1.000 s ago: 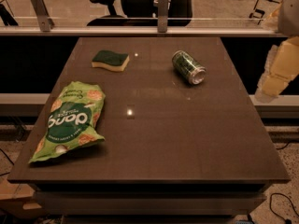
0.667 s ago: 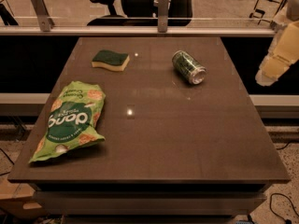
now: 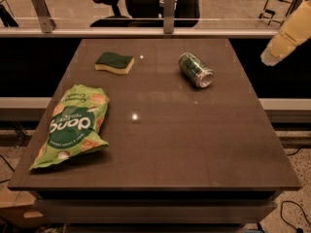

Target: Place green can upright

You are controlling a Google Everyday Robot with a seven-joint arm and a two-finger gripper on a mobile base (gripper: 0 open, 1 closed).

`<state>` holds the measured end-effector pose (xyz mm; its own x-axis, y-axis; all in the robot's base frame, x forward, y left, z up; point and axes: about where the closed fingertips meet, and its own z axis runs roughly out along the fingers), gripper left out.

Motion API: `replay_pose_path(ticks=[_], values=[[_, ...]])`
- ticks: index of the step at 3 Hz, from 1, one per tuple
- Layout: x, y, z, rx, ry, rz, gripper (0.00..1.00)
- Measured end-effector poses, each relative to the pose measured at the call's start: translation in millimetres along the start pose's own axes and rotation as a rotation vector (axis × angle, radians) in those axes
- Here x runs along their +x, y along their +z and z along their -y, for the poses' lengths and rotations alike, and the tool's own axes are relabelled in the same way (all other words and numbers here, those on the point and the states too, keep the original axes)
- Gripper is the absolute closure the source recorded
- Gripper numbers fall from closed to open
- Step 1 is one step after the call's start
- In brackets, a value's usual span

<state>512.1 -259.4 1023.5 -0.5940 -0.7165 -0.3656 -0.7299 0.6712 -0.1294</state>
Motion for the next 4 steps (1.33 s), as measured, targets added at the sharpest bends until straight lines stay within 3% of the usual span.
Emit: replay_pose_path(ticks=[1, 2, 4], values=[[1, -3, 2, 0.021, 0.021, 0.035, 0.00], [-4, -4, 4, 0.043, 0.081, 0.037, 0.00], [-35, 5, 3, 0.054, 0.219, 0.017, 0.00]])
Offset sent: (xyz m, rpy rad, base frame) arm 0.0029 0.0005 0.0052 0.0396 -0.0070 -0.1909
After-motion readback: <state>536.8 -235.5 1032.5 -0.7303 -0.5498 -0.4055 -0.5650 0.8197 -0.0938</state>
